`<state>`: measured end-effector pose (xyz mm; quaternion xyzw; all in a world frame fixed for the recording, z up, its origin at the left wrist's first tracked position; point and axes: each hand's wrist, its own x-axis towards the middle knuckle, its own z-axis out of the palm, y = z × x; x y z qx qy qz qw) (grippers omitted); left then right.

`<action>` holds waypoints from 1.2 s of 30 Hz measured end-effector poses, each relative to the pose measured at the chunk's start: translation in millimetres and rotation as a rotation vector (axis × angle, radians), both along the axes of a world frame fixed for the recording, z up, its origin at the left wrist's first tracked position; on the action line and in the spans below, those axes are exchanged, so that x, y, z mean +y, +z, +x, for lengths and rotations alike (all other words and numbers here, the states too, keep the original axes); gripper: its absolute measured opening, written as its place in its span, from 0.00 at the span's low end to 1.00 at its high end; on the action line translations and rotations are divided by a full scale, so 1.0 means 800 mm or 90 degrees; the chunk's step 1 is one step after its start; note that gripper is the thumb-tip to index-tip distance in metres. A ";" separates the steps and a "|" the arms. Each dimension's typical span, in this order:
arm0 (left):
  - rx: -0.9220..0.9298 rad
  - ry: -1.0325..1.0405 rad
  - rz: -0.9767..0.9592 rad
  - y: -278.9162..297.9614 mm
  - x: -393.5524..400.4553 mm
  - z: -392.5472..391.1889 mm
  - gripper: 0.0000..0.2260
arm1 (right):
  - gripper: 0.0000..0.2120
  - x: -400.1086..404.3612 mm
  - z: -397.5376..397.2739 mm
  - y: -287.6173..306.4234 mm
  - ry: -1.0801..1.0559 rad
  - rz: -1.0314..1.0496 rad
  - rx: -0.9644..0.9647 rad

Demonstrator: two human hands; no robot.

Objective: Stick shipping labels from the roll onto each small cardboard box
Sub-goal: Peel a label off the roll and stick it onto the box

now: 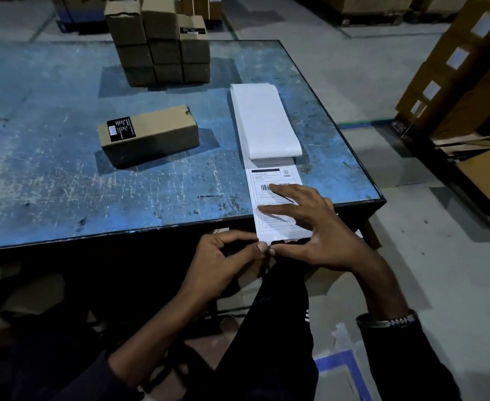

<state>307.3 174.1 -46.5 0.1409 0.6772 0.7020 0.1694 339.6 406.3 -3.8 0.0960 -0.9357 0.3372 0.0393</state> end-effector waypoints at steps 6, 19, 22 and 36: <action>0.001 -0.007 -0.012 -0.007 0.002 -0.003 0.07 | 0.27 0.004 0.001 0.004 0.017 -0.019 -0.009; 0.022 -0.008 0.033 0.014 0.009 0.002 0.03 | 0.13 0.002 -0.003 -0.008 0.011 -0.109 0.070; 0.032 -0.001 0.037 0.015 0.009 0.001 0.04 | 0.11 0.002 -0.003 -0.009 0.017 -0.118 0.068; 0.028 0.027 0.021 0.005 0.012 -0.004 0.05 | 0.05 -0.006 -0.006 -0.012 -0.023 -0.126 0.053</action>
